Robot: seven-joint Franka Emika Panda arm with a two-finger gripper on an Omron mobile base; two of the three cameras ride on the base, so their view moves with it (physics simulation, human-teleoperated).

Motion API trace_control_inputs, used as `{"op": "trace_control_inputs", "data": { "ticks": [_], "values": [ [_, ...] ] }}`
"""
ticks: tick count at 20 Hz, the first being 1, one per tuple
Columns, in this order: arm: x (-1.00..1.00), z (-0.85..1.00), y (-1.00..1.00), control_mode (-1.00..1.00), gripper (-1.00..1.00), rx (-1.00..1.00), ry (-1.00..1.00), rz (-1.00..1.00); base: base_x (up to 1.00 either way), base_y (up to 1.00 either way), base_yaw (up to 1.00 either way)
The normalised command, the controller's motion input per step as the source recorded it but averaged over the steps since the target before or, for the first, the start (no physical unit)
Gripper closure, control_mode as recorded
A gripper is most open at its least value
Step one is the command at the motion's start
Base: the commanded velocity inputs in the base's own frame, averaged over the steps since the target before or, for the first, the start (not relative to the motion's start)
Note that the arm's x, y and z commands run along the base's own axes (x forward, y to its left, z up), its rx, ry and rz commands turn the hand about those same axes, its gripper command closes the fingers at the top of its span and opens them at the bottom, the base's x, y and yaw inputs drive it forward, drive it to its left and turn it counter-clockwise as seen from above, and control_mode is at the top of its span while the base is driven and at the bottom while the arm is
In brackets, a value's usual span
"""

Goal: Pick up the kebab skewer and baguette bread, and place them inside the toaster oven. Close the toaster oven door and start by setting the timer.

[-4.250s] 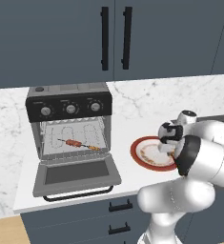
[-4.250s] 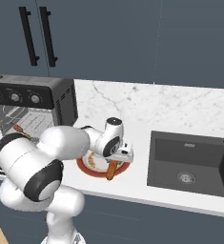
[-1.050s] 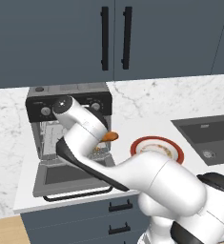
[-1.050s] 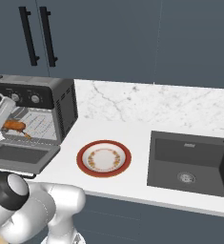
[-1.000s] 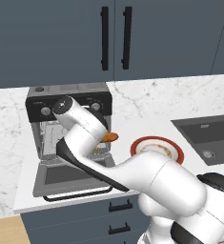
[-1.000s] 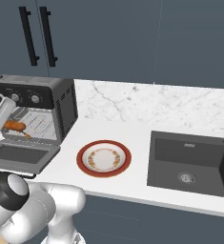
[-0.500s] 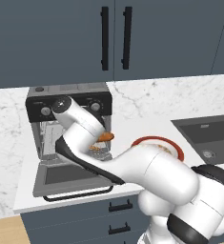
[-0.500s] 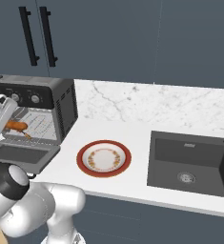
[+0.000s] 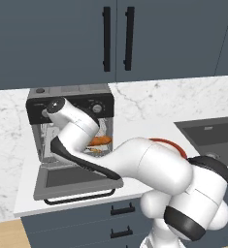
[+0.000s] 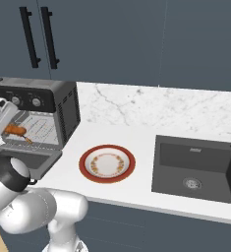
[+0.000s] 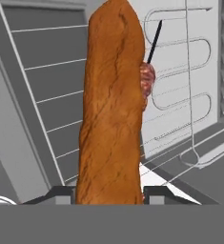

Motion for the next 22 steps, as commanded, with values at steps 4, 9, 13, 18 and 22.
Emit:
{"op": "trace_control_inputs", "data": {
  "ticks": [4,9,13,18,22],
  "values": [
    [0.0,-0.24,-0.01,-1.0,1.0,0.01,0.0,-0.05,0.0,0.0,0.0],
    [0.0,-0.29,-0.05,-1.0,1.0,0.02,0.0,-0.01,0.0,0.0,0.0],
    [0.0,-0.25,-0.06,-1.0,1.0,0.02,0.0,0.0,0.0,0.0,0.0],
    [0.0,-0.13,-0.03,-1.0,1.0,0.02,0.0,0.0,0.0,0.0,0.0],
    [0.01,-0.08,-0.02,-1.0,1.0,0.03,0.0,0.0,0.0,0.0,0.0]
  ]
}}
